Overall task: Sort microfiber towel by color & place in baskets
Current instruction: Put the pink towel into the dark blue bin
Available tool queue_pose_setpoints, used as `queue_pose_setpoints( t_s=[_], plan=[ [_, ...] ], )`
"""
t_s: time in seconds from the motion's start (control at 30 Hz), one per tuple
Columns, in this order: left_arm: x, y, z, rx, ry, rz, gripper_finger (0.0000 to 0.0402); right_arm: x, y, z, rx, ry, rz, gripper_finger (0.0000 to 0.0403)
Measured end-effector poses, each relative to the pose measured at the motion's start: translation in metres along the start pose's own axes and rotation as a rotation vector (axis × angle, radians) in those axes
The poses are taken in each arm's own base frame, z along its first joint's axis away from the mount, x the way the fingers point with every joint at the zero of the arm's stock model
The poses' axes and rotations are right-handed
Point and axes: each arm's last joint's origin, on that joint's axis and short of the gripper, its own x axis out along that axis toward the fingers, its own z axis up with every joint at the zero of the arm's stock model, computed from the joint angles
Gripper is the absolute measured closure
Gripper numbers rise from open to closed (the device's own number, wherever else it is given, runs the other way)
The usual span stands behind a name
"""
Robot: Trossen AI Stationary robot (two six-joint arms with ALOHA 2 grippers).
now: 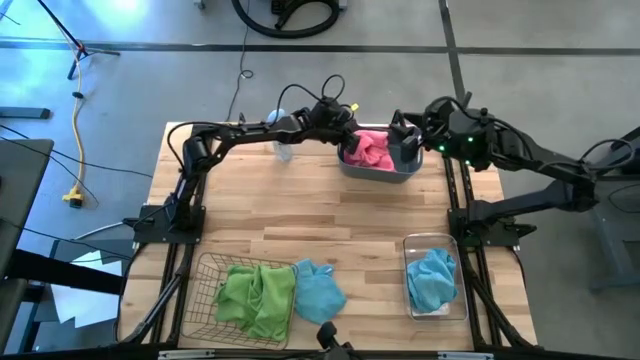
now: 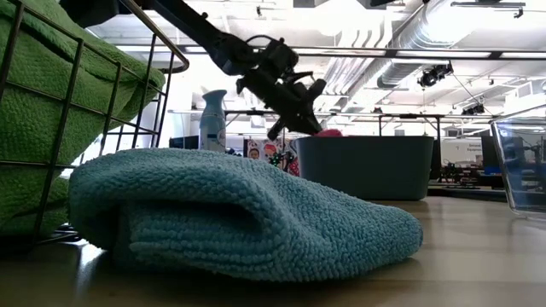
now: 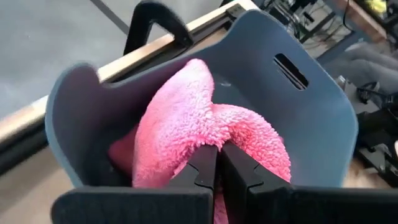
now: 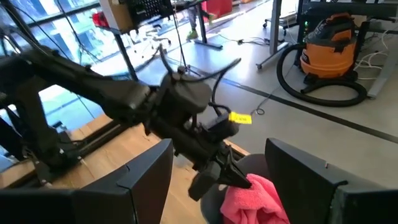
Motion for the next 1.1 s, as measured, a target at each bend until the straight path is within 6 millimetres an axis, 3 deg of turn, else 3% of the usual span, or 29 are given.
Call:
queue_pose_setpoints(
  t_s=[0.1,0.23,0.57,0.9,1.1],
  plan=[
    [-0.005,-0.007,0.007,0.071,0.010,0.015,0.0401,0.007,0.003,-0.002,-0.016,0.016,-0.008,0.0151],
    [-0.006,-0.010,0.002,0.126,0.056,0.047,0.0401,0.013,0.006,-0.005,-0.027,0.032,-0.014,0.0151],
    [-0.005,-0.019,0.001,0.188,0.038,0.035,0.0387,0.014,0.006,-0.005,-0.030,0.032,-0.022,0.0151],
    [-0.003,-0.032,-0.001,0.257,0.008,0.004,0.0249,0.014,0.006,-0.005,-0.027,0.032,-0.023,0.0151],
    [-0.005,-0.030,-0.003,0.244,0.053,0.009,0.0180,0.014,0.006,-0.005,-0.028,0.031,-0.023,0.0151]
  ],
)
